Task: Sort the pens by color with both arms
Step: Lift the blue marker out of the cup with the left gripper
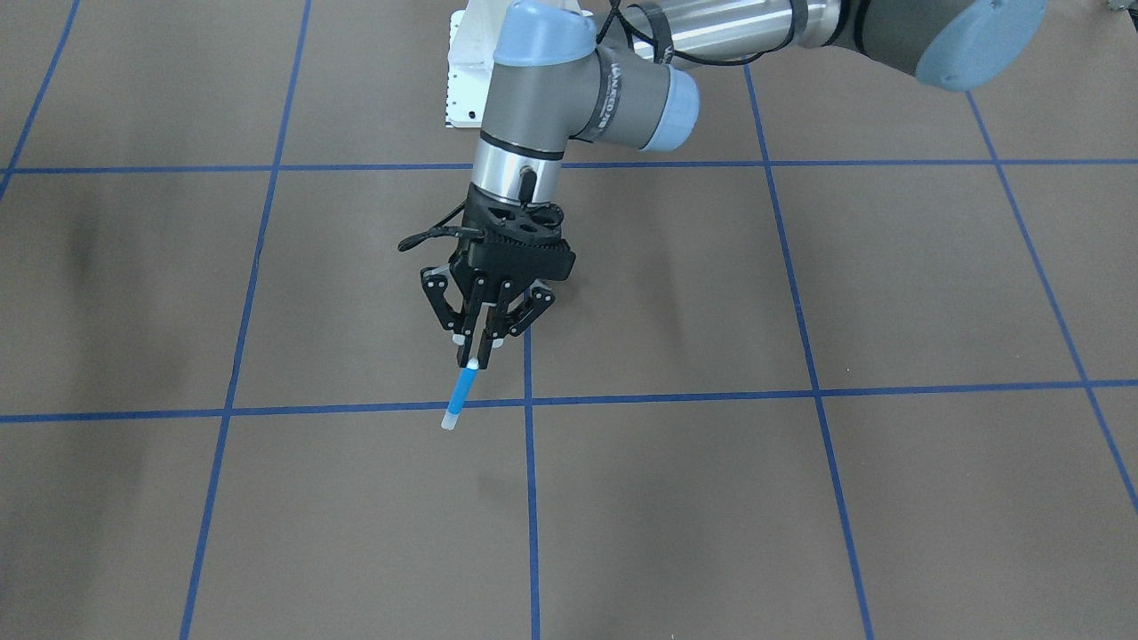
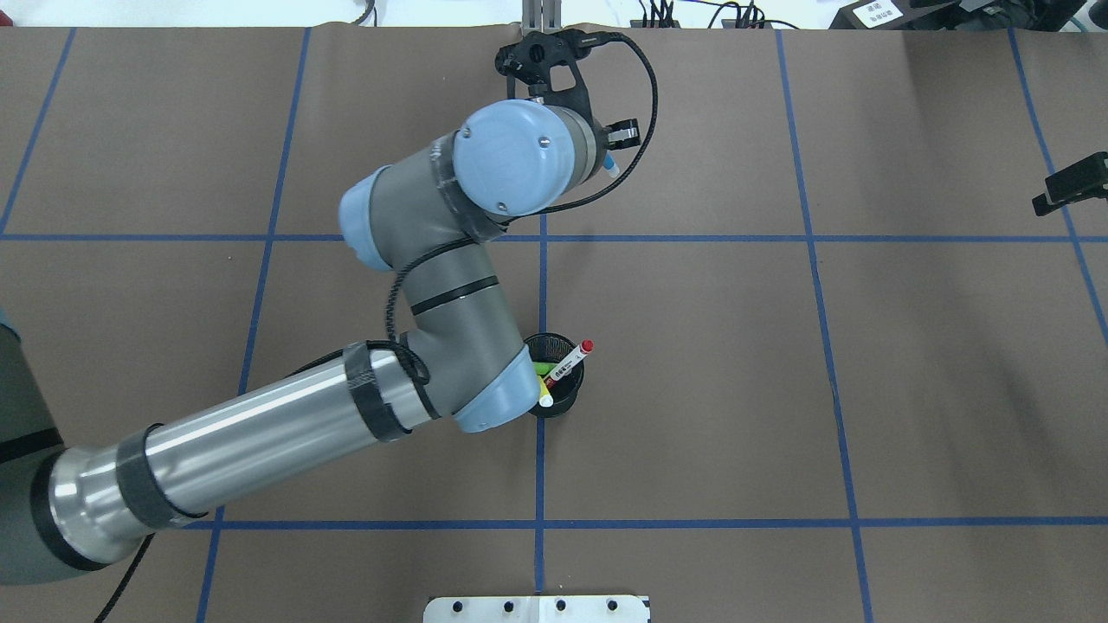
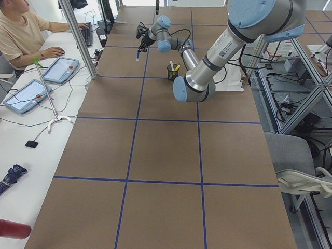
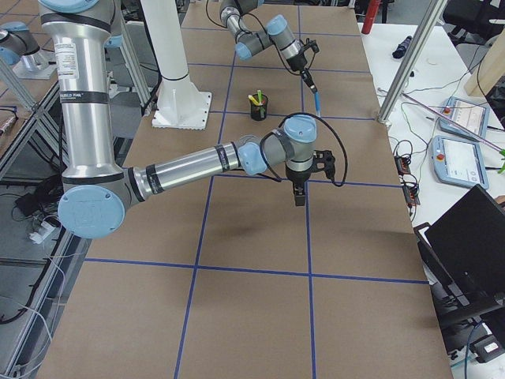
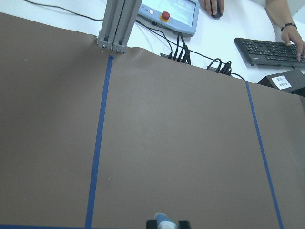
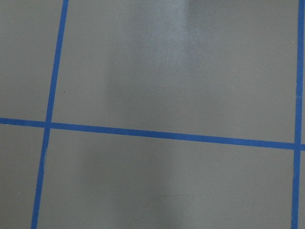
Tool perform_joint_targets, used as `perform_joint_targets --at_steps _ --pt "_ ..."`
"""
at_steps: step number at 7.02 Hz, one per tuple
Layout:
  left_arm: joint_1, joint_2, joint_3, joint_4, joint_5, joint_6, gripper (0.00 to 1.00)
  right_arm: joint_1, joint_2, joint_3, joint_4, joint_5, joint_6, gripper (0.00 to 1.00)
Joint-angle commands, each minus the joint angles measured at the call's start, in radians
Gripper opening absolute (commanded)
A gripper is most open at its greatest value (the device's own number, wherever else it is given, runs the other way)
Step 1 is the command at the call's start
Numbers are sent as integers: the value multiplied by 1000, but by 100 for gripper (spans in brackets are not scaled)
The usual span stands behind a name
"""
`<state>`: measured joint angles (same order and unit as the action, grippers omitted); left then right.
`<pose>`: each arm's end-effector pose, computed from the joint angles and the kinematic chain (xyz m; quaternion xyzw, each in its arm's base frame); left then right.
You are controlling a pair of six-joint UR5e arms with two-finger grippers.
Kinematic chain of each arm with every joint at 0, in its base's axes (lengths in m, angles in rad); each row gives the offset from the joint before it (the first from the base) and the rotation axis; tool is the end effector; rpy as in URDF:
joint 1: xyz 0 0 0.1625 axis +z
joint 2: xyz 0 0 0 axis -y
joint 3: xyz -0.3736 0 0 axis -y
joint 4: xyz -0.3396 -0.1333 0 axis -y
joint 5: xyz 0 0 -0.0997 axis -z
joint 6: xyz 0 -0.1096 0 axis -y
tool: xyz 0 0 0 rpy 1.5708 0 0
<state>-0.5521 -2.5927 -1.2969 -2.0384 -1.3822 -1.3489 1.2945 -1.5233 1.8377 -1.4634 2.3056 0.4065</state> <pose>0.5181 -0.4998 0.0704 0.2861 0.4973 -0.1874 0.7973 -0.0693 -0.4636 0.4640 0.0665 -0.3964 -0.0157 0.9155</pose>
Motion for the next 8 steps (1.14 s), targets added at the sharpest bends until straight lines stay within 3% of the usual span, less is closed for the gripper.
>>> perform_joint_targets --at_steps 1,2,4,7,8 --pt "18 -111 219 -80 97 -4 0 -1 0 0 0 0 0 100" --pt "18 -122 240 -82 129 -4 0 -1 2 0 0 0 0 100" --pt "17 -181 408 -164 189 -3 0 -1 2 2 0 0 0 100" --pt "17 -181 439 -181 186 8 0 -3 3 2 2 -2 0 100" --pt "17 -179 438 -181 178 19 22 -3 3 2 2 -2 0 100"
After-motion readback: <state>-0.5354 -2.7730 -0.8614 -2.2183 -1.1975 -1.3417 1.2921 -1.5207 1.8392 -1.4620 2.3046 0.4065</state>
